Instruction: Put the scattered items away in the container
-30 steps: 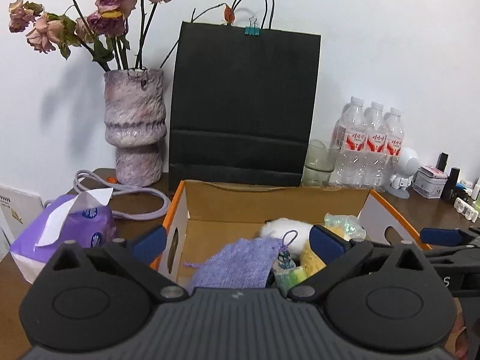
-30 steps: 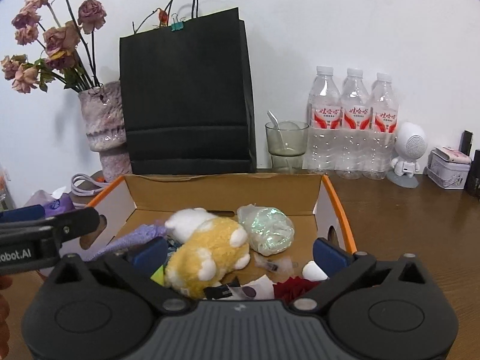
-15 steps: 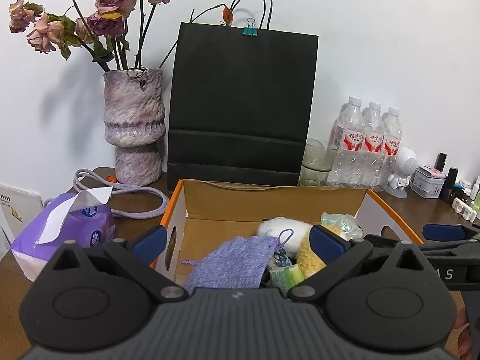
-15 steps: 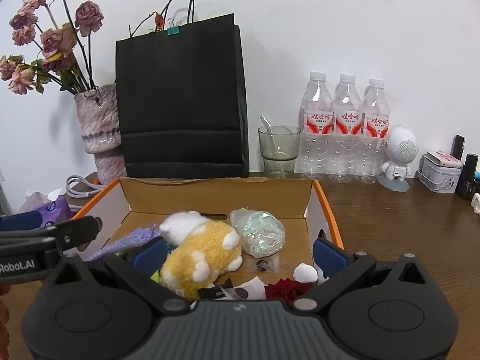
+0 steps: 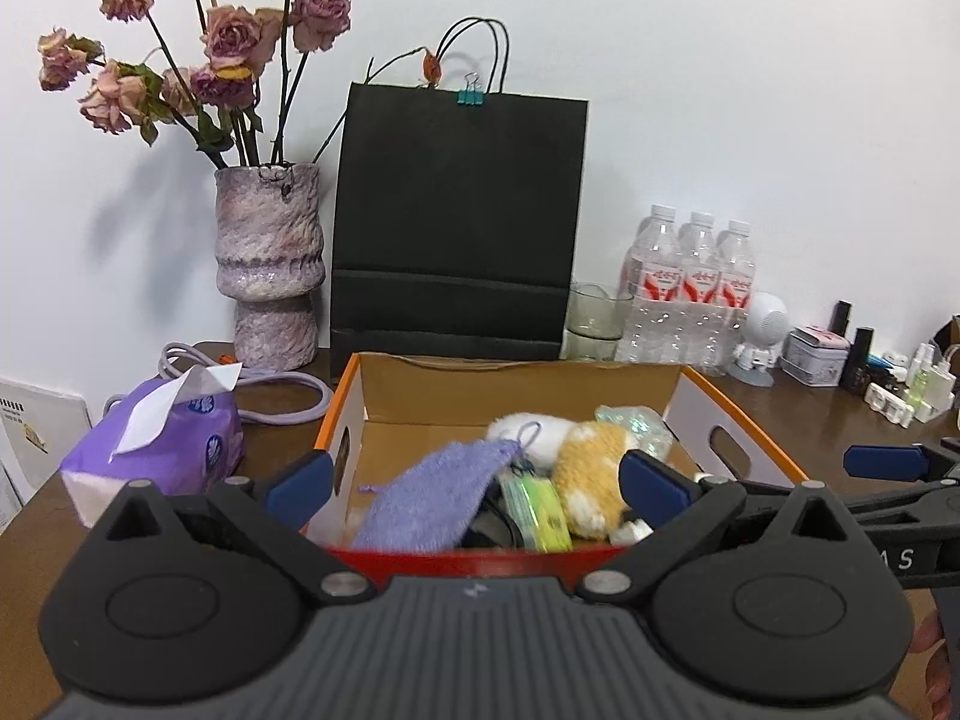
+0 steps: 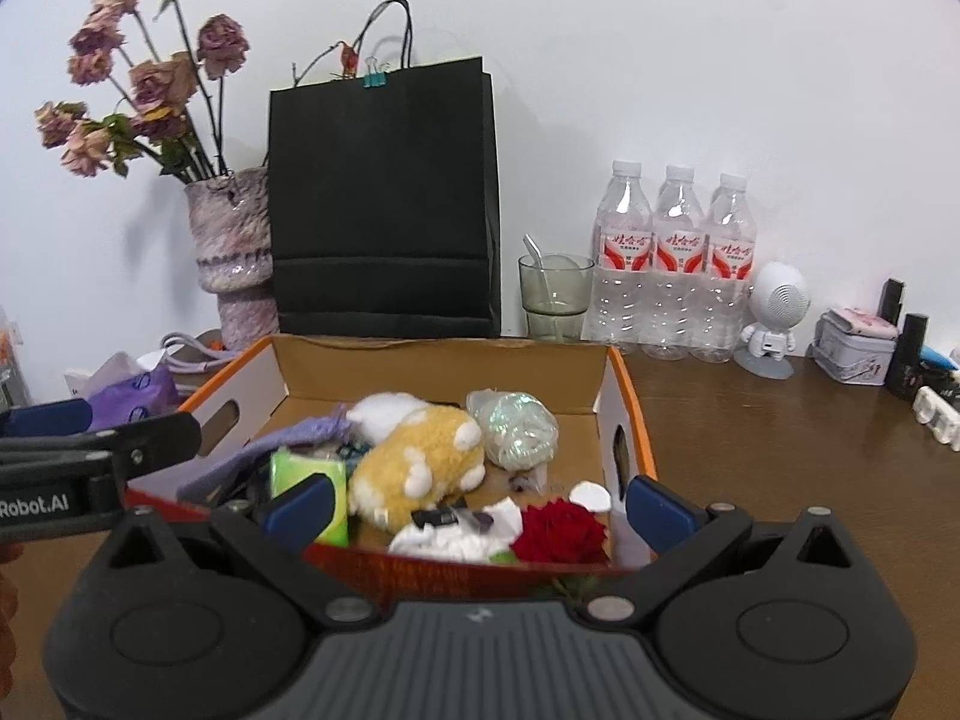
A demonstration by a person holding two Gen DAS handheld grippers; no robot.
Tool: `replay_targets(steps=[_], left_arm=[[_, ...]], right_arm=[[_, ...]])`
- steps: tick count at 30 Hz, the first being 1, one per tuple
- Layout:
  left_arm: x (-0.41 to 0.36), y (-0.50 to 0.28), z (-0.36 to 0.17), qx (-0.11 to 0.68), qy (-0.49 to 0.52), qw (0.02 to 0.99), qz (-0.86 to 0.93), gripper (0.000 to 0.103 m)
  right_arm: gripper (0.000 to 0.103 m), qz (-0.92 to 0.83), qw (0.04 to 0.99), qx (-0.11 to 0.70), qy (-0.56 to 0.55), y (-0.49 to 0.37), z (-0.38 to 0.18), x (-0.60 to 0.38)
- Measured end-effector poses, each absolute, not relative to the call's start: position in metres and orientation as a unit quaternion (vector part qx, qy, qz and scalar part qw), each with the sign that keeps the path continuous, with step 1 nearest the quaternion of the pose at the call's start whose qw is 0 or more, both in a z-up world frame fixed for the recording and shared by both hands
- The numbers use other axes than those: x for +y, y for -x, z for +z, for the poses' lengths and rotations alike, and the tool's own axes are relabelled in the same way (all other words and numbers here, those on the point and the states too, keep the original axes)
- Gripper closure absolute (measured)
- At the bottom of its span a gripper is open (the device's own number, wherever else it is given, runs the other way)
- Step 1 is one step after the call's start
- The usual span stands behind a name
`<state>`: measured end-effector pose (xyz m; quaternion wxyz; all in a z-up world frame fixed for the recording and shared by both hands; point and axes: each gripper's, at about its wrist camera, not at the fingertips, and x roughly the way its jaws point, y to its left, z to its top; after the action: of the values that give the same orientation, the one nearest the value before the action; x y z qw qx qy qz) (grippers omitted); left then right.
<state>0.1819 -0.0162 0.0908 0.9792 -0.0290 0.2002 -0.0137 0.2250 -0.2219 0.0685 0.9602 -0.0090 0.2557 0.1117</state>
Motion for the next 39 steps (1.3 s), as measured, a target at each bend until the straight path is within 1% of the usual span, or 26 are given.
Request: replay_targets(steps=[6,13,17,20,32,39], left_arm=[[-0.019,-0.144,0.069,0.202,0.039,0.978,-0.029,0.0],[-0.007,-0.116,0.04,0.207,0.043,0.977,-0.016,0.0],[-0.005,-0.107,0.037,0.196,0.04,0.98,-0.004,0.0],[-0.006,-0.105,0.035,0.189,0.041,0.981,-0.001,0.0],[-0.009,-0.102,0.027,0.162,0.031,0.986,0.002,0.0],[-0.006,-0.102,0.026,0.164,0.034,0.986,-0.002,0.0]], right_arm=[[0.0,0.114,0.961,0.253,-0.011,-0.182,0.052,-0.236],[0.0,0.124,0.958,0.259,-0.003,-0.146,0.02,-0.248],[0.0,0.137,0.958,0.251,-0.02,-0.142,0.019,-0.251],[0.0,0.132,0.962,0.237,-0.012,-0.136,0.02,-0.249],[0.0,0.127,0.965,0.23,-0.003,-0.133,0.02,-0.246],[0.0,0.133,0.965,0.228,0.008,-0.13,0.018,-0.241]])
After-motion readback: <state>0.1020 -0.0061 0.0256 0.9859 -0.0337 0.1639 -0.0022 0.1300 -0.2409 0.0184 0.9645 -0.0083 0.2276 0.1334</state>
